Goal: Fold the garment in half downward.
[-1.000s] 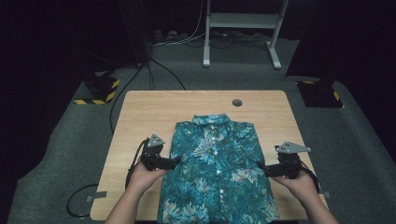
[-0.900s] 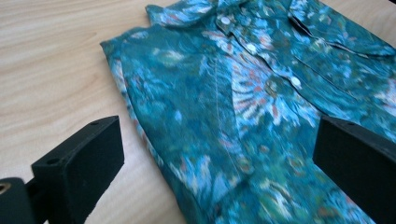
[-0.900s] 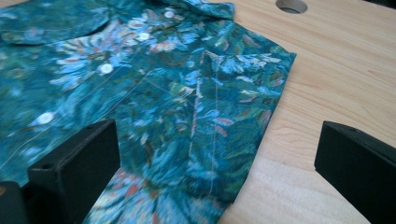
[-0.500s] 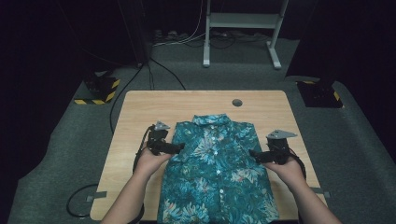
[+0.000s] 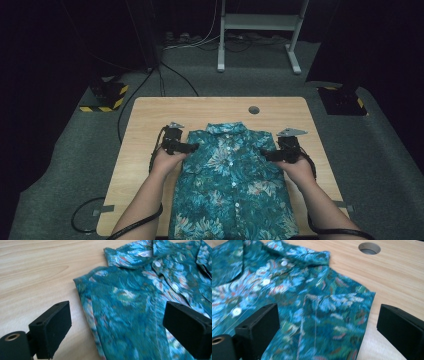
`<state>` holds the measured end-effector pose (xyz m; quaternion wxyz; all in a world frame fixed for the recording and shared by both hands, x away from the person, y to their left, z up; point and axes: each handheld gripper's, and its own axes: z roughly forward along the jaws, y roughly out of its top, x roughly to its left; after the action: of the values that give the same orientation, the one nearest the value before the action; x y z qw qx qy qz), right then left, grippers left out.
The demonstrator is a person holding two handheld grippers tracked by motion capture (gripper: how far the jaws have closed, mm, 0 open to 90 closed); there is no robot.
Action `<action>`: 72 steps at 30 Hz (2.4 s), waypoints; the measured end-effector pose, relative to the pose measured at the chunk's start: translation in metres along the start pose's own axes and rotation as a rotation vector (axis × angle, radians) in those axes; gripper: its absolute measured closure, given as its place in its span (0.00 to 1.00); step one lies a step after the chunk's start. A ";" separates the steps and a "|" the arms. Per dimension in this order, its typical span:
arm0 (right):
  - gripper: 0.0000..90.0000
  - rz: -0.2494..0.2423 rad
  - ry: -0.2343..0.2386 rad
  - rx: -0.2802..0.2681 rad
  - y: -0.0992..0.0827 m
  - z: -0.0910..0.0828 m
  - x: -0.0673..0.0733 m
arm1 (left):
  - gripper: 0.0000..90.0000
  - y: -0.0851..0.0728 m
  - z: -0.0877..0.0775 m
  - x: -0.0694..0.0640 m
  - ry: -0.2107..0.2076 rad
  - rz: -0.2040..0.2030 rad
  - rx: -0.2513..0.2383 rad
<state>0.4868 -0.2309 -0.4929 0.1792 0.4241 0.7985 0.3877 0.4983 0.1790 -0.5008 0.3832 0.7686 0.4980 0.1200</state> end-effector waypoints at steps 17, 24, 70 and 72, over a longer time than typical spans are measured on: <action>0.38 0.148 -0.073 0.046 0.007 0.045 -0.046 | 0.28 0.011 0.032 0.021 0.028 -0.095 0.036; 0.54 0.132 -0.098 0.095 0.005 0.058 -0.049 | 0.43 0.011 0.042 0.015 0.058 -0.094 0.053; 0.98 0.213 -0.129 -0.152 0.044 0.026 -0.028 | 0.97 0.052 -0.002 -0.010 0.147 -0.102 -0.256; 0.98 0.212 -0.129 -0.177 0.049 0.022 -0.027 | 0.97 0.056 -0.007 -0.012 0.146 -0.097 -0.278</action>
<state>0.5420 -0.2261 -0.4702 0.2247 0.5124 0.6990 0.4453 0.5268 0.1601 -0.4539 0.4541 0.6723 0.5397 0.2247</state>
